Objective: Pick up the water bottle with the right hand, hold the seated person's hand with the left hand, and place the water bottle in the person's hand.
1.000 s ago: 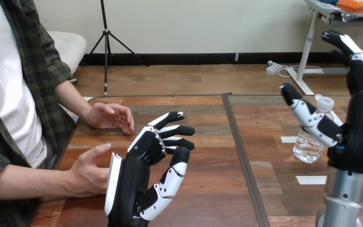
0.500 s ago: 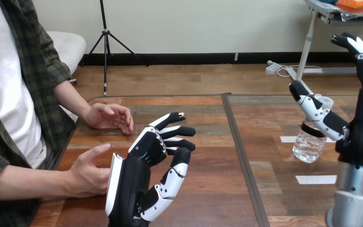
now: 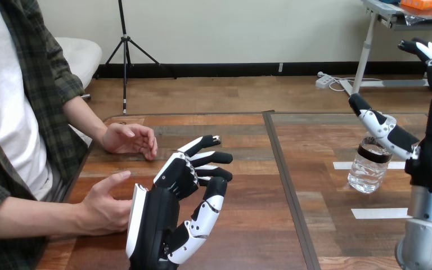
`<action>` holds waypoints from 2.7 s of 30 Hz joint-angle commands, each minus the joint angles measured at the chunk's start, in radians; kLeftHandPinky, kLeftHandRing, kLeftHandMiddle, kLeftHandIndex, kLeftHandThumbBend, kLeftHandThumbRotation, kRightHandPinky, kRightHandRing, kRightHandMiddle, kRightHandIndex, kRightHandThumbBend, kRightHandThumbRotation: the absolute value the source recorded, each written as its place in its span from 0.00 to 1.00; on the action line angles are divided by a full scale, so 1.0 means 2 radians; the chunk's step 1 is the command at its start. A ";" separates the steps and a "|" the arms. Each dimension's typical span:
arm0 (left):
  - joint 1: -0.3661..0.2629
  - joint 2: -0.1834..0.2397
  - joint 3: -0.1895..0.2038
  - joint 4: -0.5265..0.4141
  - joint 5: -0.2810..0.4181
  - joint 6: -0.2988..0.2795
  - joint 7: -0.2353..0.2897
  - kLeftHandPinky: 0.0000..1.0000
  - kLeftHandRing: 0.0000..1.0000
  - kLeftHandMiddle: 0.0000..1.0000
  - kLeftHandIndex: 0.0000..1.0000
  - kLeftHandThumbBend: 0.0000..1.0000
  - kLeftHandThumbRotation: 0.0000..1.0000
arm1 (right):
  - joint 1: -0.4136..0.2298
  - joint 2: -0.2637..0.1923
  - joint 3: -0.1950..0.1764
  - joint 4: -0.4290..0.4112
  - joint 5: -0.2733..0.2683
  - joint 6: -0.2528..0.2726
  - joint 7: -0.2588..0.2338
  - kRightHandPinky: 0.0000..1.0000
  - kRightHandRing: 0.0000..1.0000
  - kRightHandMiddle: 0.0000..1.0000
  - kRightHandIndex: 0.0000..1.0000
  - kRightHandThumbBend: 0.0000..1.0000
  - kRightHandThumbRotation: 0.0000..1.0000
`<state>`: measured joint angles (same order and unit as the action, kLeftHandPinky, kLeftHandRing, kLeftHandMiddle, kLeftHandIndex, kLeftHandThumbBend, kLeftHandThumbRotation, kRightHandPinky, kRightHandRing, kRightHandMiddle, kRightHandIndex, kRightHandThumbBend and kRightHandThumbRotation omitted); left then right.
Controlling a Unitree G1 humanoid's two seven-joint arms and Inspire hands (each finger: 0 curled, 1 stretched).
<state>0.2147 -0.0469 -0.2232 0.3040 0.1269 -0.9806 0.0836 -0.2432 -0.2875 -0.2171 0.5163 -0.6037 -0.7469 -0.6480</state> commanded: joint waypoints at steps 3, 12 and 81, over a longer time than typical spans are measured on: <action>-0.017 -0.020 -0.002 0.005 -0.001 -0.007 0.000 0.46 0.57 0.66 0.76 0.30 0.43 | -0.040 -0.018 0.019 -0.006 -0.003 0.028 -0.006 0.89 0.88 0.84 0.75 0.74 0.26; -0.017 -0.020 0.000 0.005 0.004 -0.009 0.004 0.45 0.57 0.66 0.75 0.29 0.43 | -0.045 -0.028 0.033 -0.004 0.008 0.052 0.006 0.87 0.87 0.82 0.73 0.76 0.15; -0.005 -0.013 -0.002 -0.004 0.002 -0.006 0.005 0.47 0.58 0.66 0.76 0.28 0.44 | -0.109 -0.063 0.073 0.106 0.113 0.134 0.103 0.89 0.88 0.83 0.76 0.78 0.00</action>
<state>0.2173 -0.0467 -0.2223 0.3096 0.1374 -0.9814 0.0990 -0.3868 -0.4327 -0.0415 0.7159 -0.4398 -0.4511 -0.4516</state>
